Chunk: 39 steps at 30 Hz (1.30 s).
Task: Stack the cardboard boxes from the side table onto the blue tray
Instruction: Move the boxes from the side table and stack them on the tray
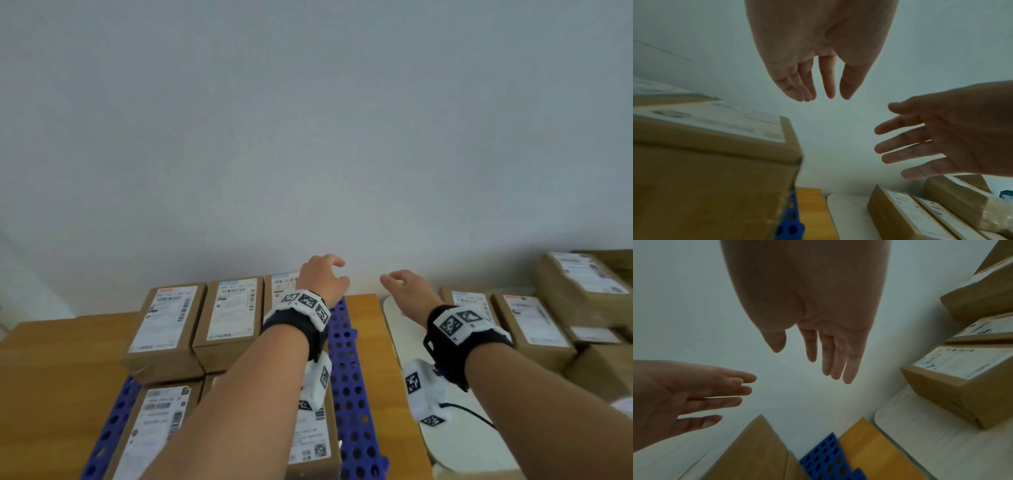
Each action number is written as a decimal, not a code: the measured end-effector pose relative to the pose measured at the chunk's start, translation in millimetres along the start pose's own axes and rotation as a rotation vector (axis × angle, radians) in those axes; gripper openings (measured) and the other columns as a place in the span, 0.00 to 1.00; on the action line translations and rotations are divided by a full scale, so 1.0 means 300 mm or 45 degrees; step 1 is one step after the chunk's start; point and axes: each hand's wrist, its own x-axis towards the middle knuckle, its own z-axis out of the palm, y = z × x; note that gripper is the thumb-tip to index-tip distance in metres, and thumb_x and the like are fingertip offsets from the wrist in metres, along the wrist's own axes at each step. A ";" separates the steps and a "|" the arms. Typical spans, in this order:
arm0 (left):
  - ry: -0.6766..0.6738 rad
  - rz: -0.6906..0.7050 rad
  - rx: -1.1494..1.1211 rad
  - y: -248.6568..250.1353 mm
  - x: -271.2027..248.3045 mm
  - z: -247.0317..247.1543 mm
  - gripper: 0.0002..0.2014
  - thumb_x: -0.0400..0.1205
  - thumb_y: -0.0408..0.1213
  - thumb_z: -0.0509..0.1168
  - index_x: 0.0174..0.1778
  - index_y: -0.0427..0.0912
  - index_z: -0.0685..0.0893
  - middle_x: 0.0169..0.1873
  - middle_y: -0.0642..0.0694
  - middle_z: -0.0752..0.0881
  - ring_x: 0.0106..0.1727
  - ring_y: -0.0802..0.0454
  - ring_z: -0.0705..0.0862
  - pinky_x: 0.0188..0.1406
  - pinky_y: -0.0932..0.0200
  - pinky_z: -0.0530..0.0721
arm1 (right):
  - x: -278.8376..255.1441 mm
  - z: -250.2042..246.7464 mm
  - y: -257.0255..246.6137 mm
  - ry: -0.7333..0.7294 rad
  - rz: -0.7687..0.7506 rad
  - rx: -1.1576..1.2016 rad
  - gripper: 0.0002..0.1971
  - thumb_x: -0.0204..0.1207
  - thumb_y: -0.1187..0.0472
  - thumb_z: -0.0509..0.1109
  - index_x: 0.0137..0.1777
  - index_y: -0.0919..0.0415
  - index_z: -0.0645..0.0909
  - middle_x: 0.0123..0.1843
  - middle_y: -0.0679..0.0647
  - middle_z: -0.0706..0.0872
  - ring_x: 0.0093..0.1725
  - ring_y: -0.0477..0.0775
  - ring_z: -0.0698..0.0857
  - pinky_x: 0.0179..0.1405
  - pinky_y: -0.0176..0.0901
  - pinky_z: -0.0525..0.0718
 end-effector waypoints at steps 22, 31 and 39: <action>-0.289 -0.105 -0.038 0.452 0.151 0.548 0.22 0.81 0.43 0.66 0.73 0.49 0.78 0.73 0.46 0.77 0.71 0.45 0.79 0.71 0.47 0.77 | 0.170 -0.488 0.508 -0.017 0.177 -0.200 0.23 0.83 0.50 0.64 0.74 0.61 0.75 0.71 0.59 0.81 0.69 0.59 0.80 0.68 0.49 0.76; -0.380 -0.225 0.020 0.471 0.198 0.731 0.29 0.84 0.44 0.66 0.80 0.42 0.68 0.77 0.43 0.74 0.74 0.45 0.76 0.65 0.58 0.74 | 0.287 -0.489 0.654 -0.110 0.209 -0.382 0.07 0.82 0.56 0.63 0.49 0.60 0.77 0.38 0.48 0.80 0.36 0.44 0.78 0.28 0.35 0.69; -0.544 -0.396 -0.004 0.445 0.229 0.840 0.26 0.84 0.37 0.64 0.78 0.37 0.68 0.72 0.39 0.79 0.69 0.41 0.81 0.63 0.52 0.80 | 0.329 -0.454 0.705 -0.244 0.138 -0.393 0.10 0.84 0.56 0.62 0.56 0.60 0.82 0.54 0.54 0.88 0.48 0.52 0.84 0.43 0.39 0.80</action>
